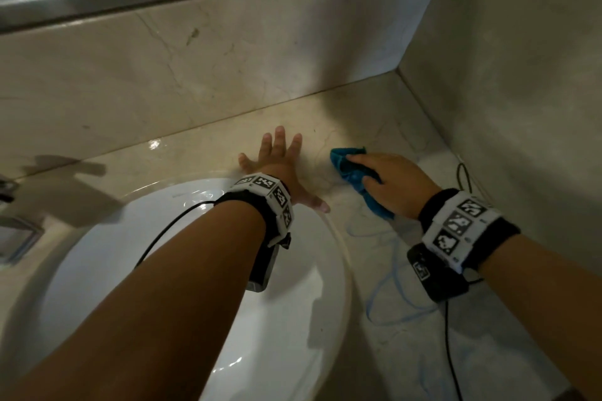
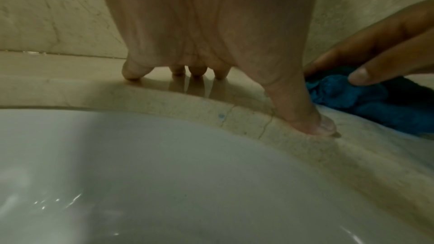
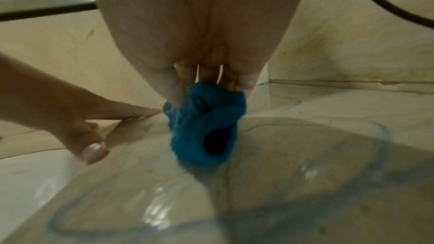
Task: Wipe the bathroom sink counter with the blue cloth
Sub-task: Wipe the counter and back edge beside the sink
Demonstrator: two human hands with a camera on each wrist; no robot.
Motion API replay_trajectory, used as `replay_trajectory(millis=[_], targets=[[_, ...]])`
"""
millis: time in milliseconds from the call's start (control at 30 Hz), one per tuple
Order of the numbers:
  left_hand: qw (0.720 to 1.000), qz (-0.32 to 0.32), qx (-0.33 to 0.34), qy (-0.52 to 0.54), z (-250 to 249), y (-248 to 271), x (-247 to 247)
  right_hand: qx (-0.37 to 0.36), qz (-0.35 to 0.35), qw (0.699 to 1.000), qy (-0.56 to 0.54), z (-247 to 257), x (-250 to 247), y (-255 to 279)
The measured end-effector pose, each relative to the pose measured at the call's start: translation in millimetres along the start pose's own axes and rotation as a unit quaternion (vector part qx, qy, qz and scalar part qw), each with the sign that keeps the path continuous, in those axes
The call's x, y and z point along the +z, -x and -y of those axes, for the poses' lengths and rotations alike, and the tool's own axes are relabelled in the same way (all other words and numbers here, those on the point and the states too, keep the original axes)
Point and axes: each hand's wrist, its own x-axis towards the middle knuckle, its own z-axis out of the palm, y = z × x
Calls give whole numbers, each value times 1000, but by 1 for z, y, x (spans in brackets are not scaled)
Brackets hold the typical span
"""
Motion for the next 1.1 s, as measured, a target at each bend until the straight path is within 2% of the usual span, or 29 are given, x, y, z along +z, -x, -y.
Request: replay_trajectory(millis=[100, 200, 267, 400, 467, 567, 600, 667, 767, 800, 867, 1000, 1100], targets=[[1000, -2, -1, 2, 0, 0, 0, -23, 38, 999, -9, -9, -1, -3], [1000, -3, 0, 4, 0, 0, 1, -3, 21, 1000, -20, -8, 2, -15], [1000, -4, 2, 5, 1, 0, 1, 27, -1, 1000, -7, -10, -2, -30], [1000, -2, 2, 8, 0, 1, 2, 123, -89, 985, 79, -18, -10, -54], [1000, -2, 0, 3, 0, 1, 1, 81, -86, 989, 86, -5, -2, -52], [1000, -1, -6, -1, -1, 0, 1, -65, -67, 992, 84, 14, 17, -43], [1000, 0, -7, -1, -1, 0, 1, -79, -55, 992, 82, 13, 16, -44], [1000, 2, -7, 4, 0, -1, 1, -22, -55, 998, 23, 9, 1, -62], [1000, -2, -2, 12, 1, -2, 3, 115, 13, 993, 27, 4, -27, -106], [1000, -4, -3, 12, 1, -2, 4, 120, 11, 992, 24, 9, -31, -117], [1000, -7, -6, 9, 1, -3, 4, 92, 11, 995, 26, 23, -26, -124], [1000, 5, -13, -6, -3, -1, 0, -63, -32, 997, 21, 40, 4, -82], [1000, 9, -14, -7, -3, 0, -1, -142, -7, 989, 38, 27, 11, -59]])
